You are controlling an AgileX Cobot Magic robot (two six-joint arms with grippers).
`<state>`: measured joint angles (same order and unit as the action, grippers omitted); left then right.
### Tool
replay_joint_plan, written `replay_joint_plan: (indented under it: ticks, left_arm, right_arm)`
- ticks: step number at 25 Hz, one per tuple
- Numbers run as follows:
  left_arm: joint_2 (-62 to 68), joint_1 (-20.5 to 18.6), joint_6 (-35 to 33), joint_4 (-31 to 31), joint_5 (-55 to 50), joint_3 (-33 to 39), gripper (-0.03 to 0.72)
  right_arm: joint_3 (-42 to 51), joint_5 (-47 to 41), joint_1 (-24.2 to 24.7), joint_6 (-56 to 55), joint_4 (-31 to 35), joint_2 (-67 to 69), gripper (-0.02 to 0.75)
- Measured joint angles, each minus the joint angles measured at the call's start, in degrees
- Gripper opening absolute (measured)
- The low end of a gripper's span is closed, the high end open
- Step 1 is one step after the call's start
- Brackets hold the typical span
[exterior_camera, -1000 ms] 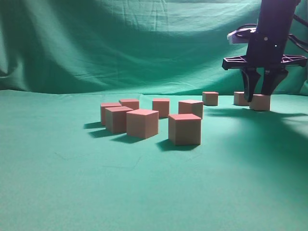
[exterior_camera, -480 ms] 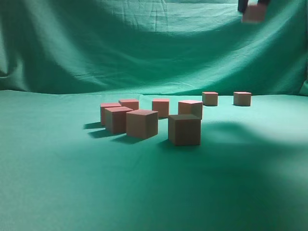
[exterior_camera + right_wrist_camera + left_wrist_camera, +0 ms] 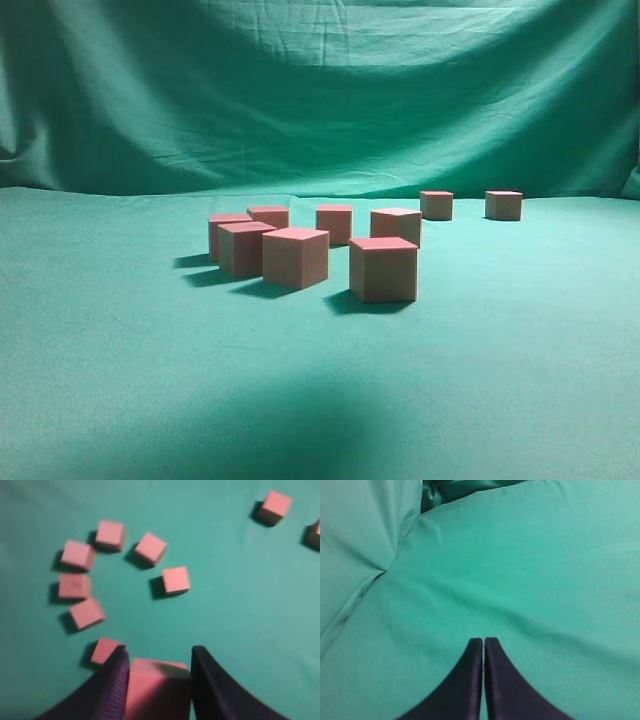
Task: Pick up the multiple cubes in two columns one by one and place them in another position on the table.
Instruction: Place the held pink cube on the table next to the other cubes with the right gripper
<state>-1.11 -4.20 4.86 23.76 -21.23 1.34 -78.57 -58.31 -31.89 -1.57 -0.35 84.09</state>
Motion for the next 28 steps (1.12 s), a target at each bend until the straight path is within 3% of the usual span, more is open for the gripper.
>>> replay_joint_plan:
  ticks: [4, 8, 13, 19, 28]
  left_arm:
    - [0.00, 0.00, 0.00, 0.00, 0.00, 0.00, 0.000]
    - [0.00, 0.00, 0.00, 0.00, 0.00, 0.00, 0.000]
    - [0.00, 0.00, 0.00, 0.00, 0.00, 0.00, 0.000]
    - [0.00, 0.00, 0.00, 0.00, 0.00, 0.00, 0.000]
    - [0.00, 0.00, 0.00, 0.00, 0.00, 0.00, 0.000]
  right_arm:
    - [7.21, 0.72, -8.21, 5.25, 0.14, -1.66, 0.282]
    - [13.77, 4.36, -12.90, 6.69, 0.35, -1.66, 0.282]
    - [20.64, 12.51, -14.49, 7.04, 2.91, -0.77, 0.282]
    - [21.51, 19.72, -14.49, 6.44, 5.51, 5.88, 0.282]
    - [21.51, 23.23, -14.49, 6.07, 6.43, 13.94, 0.282]
